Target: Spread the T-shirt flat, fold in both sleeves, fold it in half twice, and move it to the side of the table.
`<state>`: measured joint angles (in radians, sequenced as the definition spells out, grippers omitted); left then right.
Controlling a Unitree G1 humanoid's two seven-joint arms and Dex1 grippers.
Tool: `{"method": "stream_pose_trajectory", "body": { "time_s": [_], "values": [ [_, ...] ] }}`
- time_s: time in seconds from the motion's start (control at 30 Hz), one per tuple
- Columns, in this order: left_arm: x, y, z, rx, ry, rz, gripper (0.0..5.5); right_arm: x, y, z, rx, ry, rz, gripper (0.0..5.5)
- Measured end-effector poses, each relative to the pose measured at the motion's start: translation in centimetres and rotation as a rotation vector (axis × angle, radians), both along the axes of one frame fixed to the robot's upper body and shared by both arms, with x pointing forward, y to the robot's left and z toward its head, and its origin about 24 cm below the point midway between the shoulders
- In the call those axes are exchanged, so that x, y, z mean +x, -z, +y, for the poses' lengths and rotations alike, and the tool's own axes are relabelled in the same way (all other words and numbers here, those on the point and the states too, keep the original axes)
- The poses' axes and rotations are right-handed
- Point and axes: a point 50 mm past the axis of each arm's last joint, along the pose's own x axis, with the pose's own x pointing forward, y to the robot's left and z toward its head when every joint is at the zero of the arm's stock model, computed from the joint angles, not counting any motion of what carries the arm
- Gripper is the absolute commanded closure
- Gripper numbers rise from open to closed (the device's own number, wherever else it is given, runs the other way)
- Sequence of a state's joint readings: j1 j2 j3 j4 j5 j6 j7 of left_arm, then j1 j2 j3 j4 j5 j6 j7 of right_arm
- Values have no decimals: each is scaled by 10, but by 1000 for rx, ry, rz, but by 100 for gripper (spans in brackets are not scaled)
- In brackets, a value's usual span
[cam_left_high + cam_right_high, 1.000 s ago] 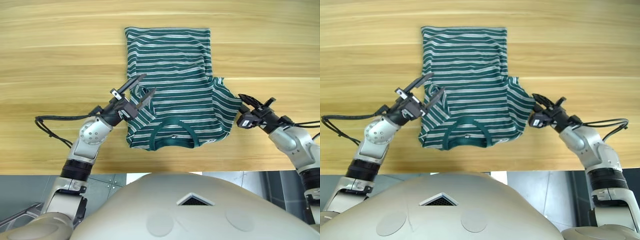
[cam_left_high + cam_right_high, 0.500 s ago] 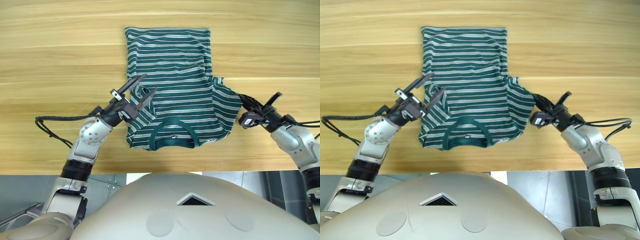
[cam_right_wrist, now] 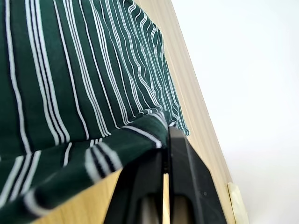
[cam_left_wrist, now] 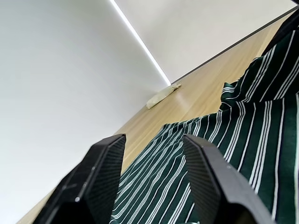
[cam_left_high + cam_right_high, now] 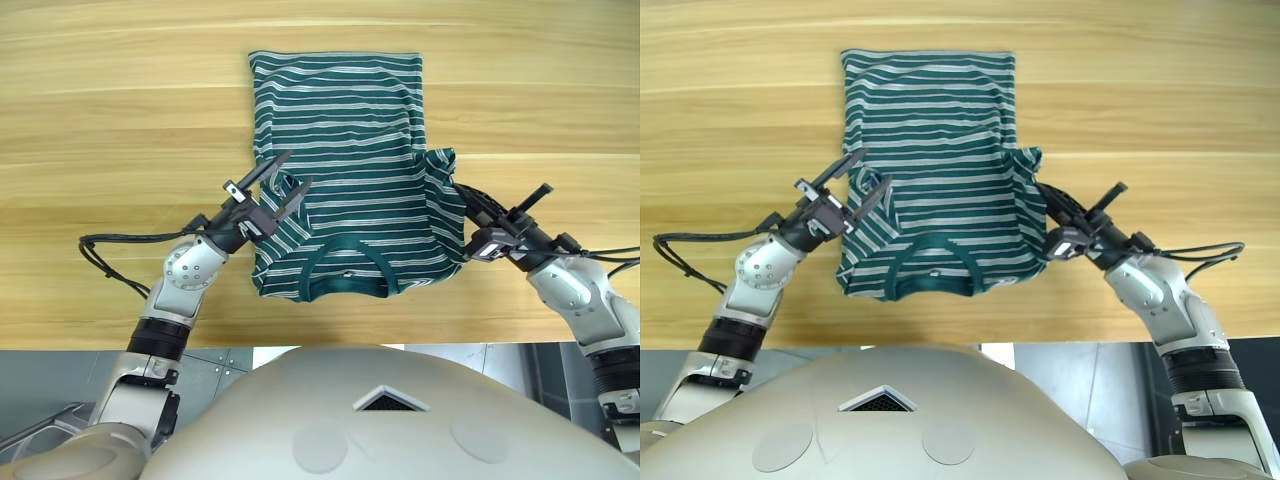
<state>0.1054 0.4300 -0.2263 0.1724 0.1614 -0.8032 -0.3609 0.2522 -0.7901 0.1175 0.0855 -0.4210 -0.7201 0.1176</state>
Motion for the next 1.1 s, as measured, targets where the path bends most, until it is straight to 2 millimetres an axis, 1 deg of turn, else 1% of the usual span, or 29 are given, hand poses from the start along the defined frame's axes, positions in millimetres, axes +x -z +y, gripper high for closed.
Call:
{"method": "stream_pose_trajectory", "body": {
  "time_s": [0.17,0.33,0.43,0.57,0.6,0.63,0.73,0.87,1.0,1.1],
  "values": [
    [2,2,-1,-7,-5,6,321,4,-4,12,19,-59,-5,549],
    [3,3,-3,-17,0,4,321,-1,3,26,21,-140,53,549],
    [4,6,-4,-20,-3,13,321,3,4,36,33,-180,53,549],
    [5,7,-7,-27,2,17,321,5,9,39,28,-192,75,549],
    [5,8,-7,-27,1,19,321,5,9,40,25,-198,79,522],
    [5,8,-7,-28,1,20,321,6,9,41,21,-202,78,520],
    [5,10,-7,-28,0,26,321,9,8,47,28,-222,72,478],
    [8,9,-8,-24,2,21,321,9,10,55,18,-271,98,397],
    [10,7,2,-2,-23,6,321,6,13,54,-6,-292,133,323],
    [12,4,15,49,-47,-11,321,1,18,48,-50,-301,183,319]
  ]
}}
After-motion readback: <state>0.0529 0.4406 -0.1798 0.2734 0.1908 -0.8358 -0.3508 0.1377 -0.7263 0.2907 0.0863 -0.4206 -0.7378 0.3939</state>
